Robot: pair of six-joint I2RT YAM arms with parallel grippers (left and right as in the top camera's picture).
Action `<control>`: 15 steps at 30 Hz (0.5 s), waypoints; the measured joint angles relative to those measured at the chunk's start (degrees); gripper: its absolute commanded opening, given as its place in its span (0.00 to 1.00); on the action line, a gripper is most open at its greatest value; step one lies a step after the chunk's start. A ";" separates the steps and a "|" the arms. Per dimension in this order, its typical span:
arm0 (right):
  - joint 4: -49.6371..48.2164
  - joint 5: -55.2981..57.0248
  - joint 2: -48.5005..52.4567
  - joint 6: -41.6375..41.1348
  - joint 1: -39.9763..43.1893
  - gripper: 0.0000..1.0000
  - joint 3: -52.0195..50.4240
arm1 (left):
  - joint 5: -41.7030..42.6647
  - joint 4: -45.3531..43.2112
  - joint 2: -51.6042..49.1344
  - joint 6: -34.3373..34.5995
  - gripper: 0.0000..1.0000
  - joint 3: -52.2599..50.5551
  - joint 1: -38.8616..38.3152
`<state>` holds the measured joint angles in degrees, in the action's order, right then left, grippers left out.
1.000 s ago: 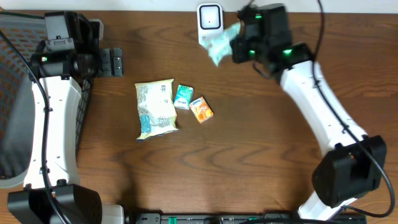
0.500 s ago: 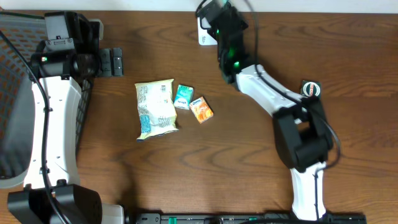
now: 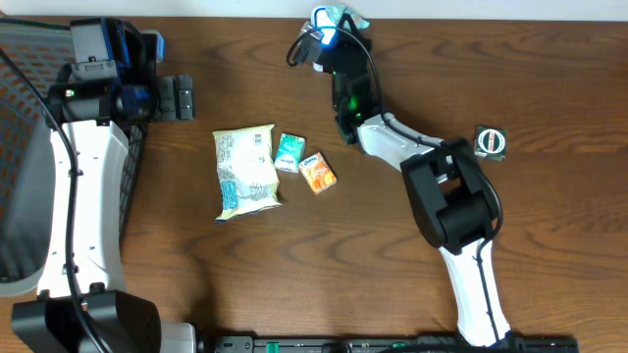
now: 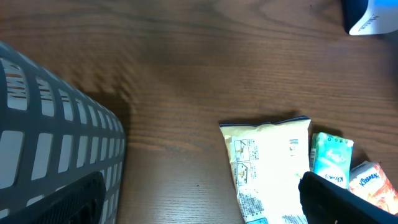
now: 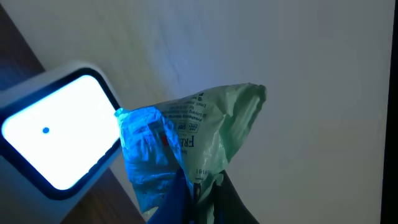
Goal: Scan the item barcode
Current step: 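Hold the pouch up to the scanner and present its barcode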
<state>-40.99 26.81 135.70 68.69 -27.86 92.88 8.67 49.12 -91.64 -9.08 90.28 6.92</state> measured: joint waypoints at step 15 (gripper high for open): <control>-1.27 -0.11 0.00 1.03 -1.33 0.01 0.00 | 0.00 -0.02 0.00 0.00 0.98 0.00 0.00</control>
<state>-42.26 26.70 135.70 69.71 -29.19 92.88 8.67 49.10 -91.64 -9.08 90.28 6.92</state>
